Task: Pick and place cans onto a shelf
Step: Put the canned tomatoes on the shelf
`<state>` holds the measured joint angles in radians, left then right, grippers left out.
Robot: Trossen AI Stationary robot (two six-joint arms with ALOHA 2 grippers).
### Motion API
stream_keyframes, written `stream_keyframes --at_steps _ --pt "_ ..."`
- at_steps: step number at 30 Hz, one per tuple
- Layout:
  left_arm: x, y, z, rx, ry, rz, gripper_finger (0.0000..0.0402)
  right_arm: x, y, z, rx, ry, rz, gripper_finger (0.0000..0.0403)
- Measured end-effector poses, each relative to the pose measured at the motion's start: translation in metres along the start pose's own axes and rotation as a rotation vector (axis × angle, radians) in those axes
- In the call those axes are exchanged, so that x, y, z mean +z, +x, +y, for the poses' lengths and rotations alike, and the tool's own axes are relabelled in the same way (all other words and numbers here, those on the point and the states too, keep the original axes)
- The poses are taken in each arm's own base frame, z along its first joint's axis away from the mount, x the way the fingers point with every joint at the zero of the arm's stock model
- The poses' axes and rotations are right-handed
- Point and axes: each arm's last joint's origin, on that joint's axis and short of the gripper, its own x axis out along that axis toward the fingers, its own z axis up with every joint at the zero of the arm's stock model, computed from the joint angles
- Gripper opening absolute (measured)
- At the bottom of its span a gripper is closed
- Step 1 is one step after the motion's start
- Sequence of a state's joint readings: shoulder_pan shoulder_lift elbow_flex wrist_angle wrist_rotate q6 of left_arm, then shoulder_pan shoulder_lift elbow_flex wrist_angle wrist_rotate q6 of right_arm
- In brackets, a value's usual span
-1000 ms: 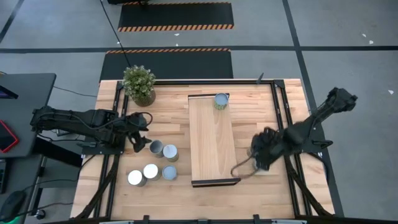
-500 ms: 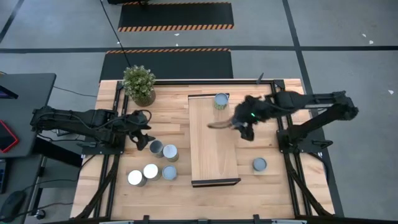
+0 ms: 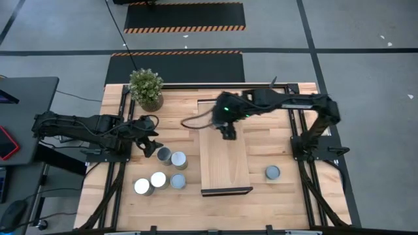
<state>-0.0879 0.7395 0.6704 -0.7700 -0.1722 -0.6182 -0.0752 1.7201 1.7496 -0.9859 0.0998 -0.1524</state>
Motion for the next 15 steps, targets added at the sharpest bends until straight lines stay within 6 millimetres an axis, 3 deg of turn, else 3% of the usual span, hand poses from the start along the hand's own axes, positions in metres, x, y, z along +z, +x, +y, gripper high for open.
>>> stream_keyframes --at_steps 6,15 --pt "0.0 0.0 0.0 0.0 0.001 0.0 0.0309 0.016 0.023 -0.03 0.005 0.027 0.026 0.0308" --pt "0.0 0.0 0.0 0.0 0.001 0.001 0.0309 0.003 0.045 -0.061 -0.014 0.012 0.14 0.0308"
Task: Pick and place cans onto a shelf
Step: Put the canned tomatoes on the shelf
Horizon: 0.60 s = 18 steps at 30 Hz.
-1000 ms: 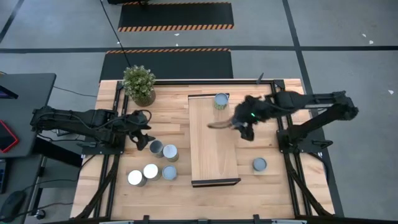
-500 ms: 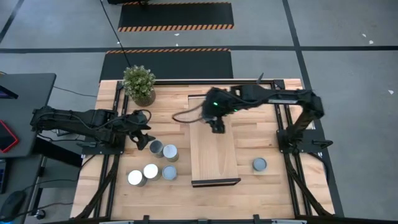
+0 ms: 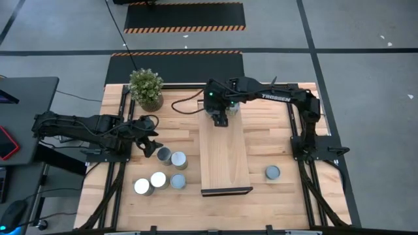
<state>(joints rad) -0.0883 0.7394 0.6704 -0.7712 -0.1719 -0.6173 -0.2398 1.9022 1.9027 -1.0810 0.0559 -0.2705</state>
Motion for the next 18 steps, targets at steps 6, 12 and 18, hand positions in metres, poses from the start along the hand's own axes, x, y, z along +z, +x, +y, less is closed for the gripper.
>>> stream_keyframes --at_steps 6,12,18 --pt "0.0 0.0 0.0 0.001 0.0 0.002 0.0309 -0.007 0.001 -0.017 0.005 0.018 0.015 0.0308" --pt "0.0 0.0 0.0 0.001 0.001 0.003 0.0309 -0.009 0.002 -0.022 0.045 0.011 0.017 0.0308" --pt "-0.001 0.0 0.0 -0.013 0.001 0.014 0.0309 -0.006 0.012 -0.021 0.096 0.001 -0.005 0.0317"
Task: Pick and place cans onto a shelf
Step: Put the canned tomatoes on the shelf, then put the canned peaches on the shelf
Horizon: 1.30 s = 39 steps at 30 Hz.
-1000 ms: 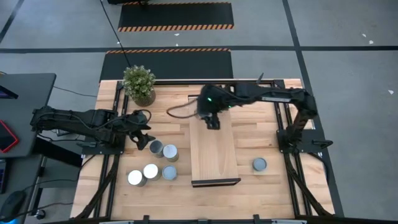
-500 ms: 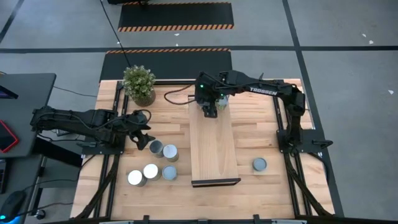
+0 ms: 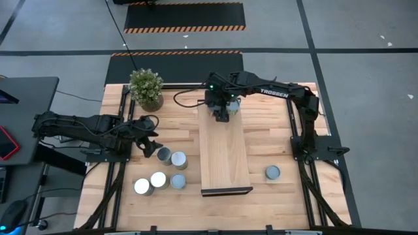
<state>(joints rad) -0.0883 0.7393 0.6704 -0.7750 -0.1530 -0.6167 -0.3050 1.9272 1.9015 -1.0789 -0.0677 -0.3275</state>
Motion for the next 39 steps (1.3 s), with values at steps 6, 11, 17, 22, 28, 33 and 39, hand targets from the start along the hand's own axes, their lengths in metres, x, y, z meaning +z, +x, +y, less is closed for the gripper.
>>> stream_keyframes --at_steps 6,11,17,22,28,33,39 --pt "0.0 0.0 0.0 -0.006 0.0 0.004 0.0309 0.0 0.002 0.0 0.0 -0.007 0.003 0.036" --pt "0.0 0.0 0.0 -0.015 0.0 0.011 0.0309 -0.003 0.001 0.0 -0.035 -0.006 0.045 0.0382" --pt "-0.001 0.0 -0.001 -0.033 0.0 0.023 0.0309 0.005 -0.014 0.003 -0.069 0.007 0.017 0.0387" --pt "-0.001 0.0 -0.002 -0.071 0.001 0.049 0.0309 0.016 -0.04 0.009 -0.127 0.0 -0.02 0.0387" --pt "-0.005 0.008 -0.004 -0.095 0.088 0.147 0.0309 0.03 -0.062 0.035 -0.147 -0.004 -0.085 0.0387" --pt "-0.01 0.013 -0.006 -0.164 0.113 0.281 0.0312 0.034 -0.065 0.065 -0.172 -0.073 -0.059 0.0383" --pt "-0.026 0.014 0.001 -0.095 0.211 0.447 0.0313 0.034 -0.071 0.095 -0.197 -0.122 -0.052 0.0373"
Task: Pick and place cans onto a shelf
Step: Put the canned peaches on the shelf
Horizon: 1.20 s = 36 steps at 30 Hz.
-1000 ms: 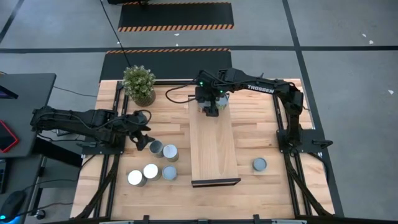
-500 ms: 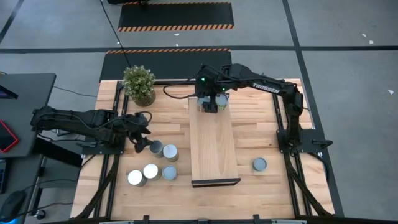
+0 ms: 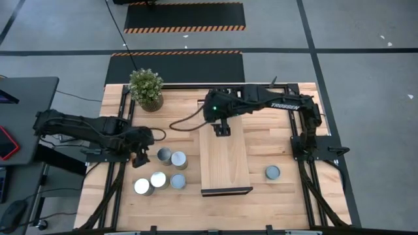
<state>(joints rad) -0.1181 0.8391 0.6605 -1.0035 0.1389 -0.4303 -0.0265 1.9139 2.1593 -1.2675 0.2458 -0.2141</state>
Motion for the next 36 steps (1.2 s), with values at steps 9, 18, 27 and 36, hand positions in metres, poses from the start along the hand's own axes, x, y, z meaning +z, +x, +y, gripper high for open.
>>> stream_keyframes --at_steps 9,18,27,36 --pt "0.003 0.027 -0.006 0.039 0.095 -0.085 0.0313 -0.003 -0.024 0.009 -0.062 0.093 -0.026 0.0366" --pt "0.022 0.049 -0.015 0.054 0.084 -0.167 0.0313 -0.007 -0.05 0.007 -0.074 0.214 -0.101 0.0366" --pt "0.036 0.066 -0.02 0.042 0.079 -0.204 0.0313 -0.008 -0.055 0.017 -0.055 0.204 -0.1 0.0366" --pt "0.038 0.079 -0.021 -0.001 0.014 -0.135 0.0314 -0.007 -0.056 0.021 -0.047 0.195 -0.103 0.0366"
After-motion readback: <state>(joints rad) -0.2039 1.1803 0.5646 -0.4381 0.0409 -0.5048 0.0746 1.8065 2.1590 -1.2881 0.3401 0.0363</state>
